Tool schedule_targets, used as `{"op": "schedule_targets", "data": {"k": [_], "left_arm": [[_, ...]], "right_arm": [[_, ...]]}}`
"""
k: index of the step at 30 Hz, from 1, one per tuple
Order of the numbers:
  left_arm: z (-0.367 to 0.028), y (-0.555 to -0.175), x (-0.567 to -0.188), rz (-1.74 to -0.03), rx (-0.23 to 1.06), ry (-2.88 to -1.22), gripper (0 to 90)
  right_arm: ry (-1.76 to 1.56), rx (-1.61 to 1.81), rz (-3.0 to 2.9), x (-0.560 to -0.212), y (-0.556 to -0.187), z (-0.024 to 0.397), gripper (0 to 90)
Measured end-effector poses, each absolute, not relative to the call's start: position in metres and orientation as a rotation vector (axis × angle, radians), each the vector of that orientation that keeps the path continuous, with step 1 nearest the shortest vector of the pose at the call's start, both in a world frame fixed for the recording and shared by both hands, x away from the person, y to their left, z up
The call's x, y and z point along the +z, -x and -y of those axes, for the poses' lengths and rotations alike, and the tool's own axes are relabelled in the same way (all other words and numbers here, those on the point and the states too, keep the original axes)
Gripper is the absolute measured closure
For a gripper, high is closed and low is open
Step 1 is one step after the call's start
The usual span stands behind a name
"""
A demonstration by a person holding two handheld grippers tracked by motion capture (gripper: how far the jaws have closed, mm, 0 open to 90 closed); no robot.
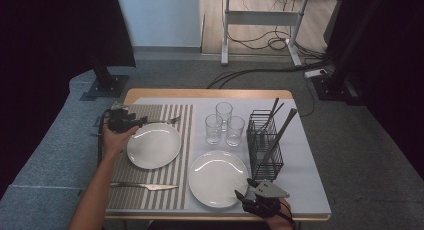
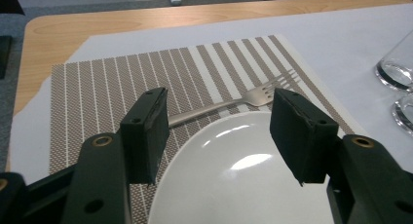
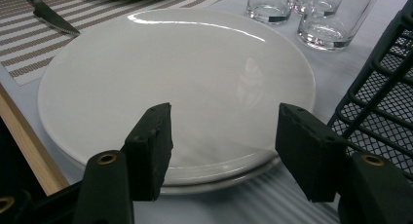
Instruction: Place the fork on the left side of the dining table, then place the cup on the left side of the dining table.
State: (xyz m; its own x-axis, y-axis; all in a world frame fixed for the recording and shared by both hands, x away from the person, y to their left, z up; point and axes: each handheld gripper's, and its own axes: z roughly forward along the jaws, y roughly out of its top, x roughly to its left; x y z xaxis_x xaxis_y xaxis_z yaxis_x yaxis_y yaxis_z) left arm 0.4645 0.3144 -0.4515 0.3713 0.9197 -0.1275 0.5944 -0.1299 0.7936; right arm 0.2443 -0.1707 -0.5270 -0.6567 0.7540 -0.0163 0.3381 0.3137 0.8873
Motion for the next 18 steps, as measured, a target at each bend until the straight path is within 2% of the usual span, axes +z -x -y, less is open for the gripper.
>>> {"op": "schedule_targets", "data": {"k": [18], "left_arm": [[-0.3073, -0.4549, -0.4470, -1.273, 0.489, -1.823, 39.5]], "right_arm": [[-0.968, 1.295, -2.153, -0.5270, -0.2436, 0.1708, 38.7]]}}
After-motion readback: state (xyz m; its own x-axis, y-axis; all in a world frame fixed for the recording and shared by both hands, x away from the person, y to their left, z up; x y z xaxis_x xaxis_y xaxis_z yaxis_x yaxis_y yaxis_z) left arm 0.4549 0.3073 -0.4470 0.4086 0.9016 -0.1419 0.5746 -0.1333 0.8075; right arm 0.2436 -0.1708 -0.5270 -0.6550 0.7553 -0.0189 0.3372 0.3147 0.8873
